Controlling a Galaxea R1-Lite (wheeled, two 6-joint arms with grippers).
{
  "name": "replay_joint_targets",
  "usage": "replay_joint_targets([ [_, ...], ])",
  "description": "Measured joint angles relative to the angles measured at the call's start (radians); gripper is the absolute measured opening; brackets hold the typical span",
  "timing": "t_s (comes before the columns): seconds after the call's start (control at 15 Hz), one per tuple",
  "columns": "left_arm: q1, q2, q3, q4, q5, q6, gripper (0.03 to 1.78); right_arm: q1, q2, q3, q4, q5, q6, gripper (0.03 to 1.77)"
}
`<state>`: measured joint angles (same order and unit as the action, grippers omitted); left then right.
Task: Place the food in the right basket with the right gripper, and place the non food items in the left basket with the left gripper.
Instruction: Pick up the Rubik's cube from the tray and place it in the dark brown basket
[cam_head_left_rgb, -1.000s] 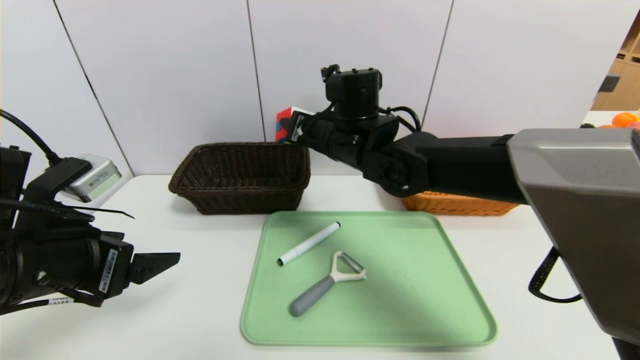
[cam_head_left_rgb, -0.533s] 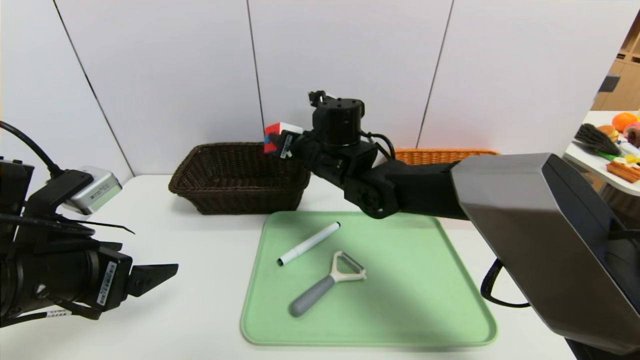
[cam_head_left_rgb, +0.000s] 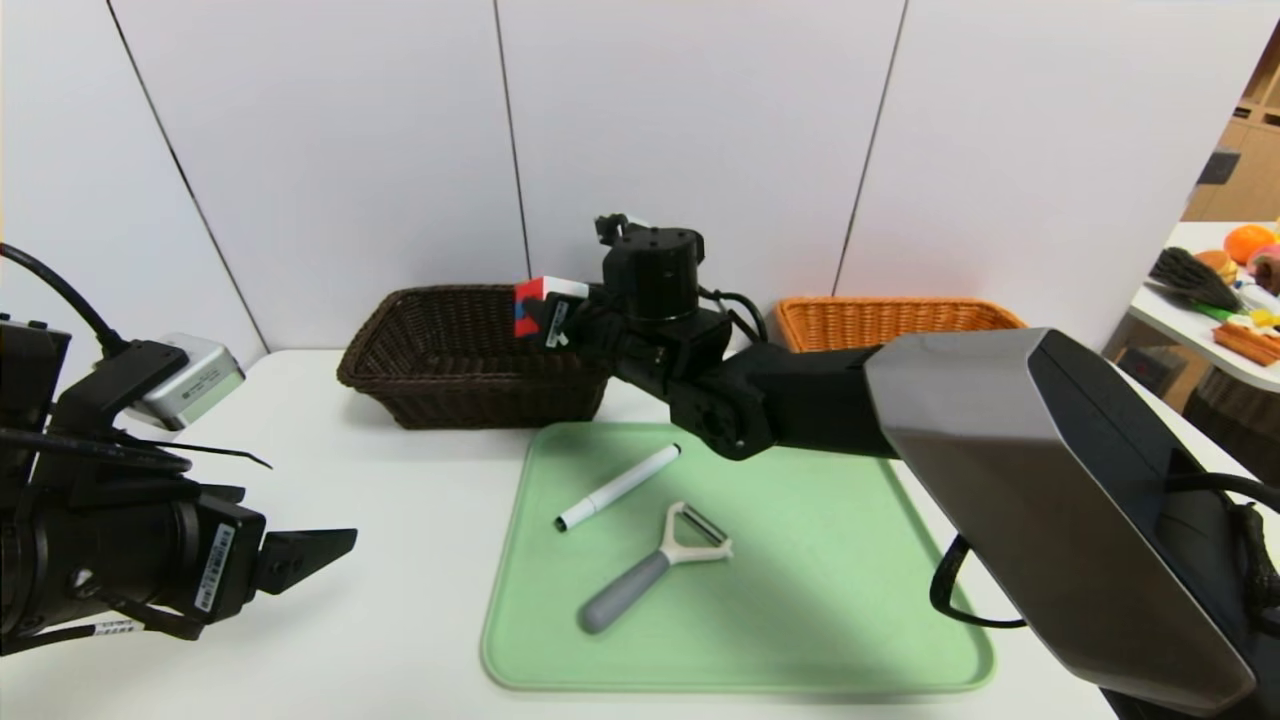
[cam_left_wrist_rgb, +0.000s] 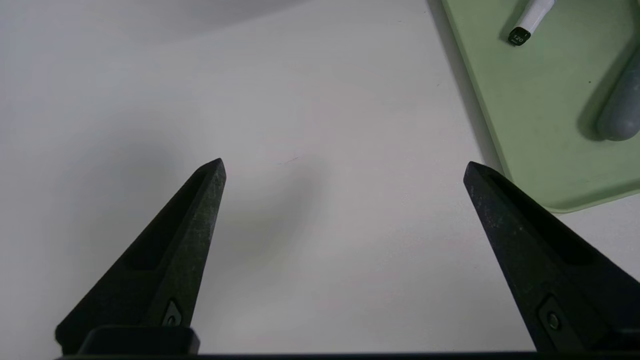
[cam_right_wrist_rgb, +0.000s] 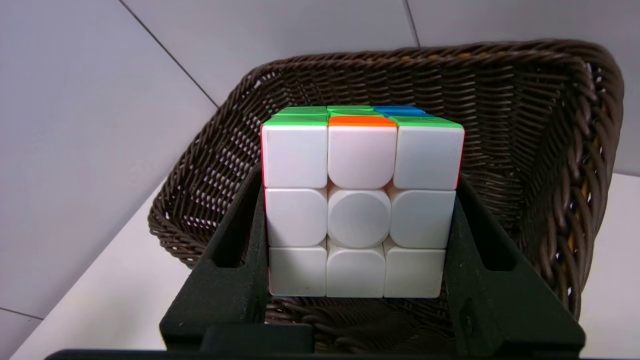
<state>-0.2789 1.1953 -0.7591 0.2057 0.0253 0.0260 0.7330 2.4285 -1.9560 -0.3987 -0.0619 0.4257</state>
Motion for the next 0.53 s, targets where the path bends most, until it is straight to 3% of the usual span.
replay_joint_targets([
  [0.47, 0.000, 0.001, -0.002, -0.001, 0.000, 0.001, 1.69, 0.000, 0.014, 0.001, 0.013, -0.002, -0.005, 0.94],
  [0.53, 0.000, 0.001, -0.002, -0.001, 0.000, 0.001, 1.69, -0.001, 0.014, 0.001, 0.013, -0.002, -0.015, 1.02],
])
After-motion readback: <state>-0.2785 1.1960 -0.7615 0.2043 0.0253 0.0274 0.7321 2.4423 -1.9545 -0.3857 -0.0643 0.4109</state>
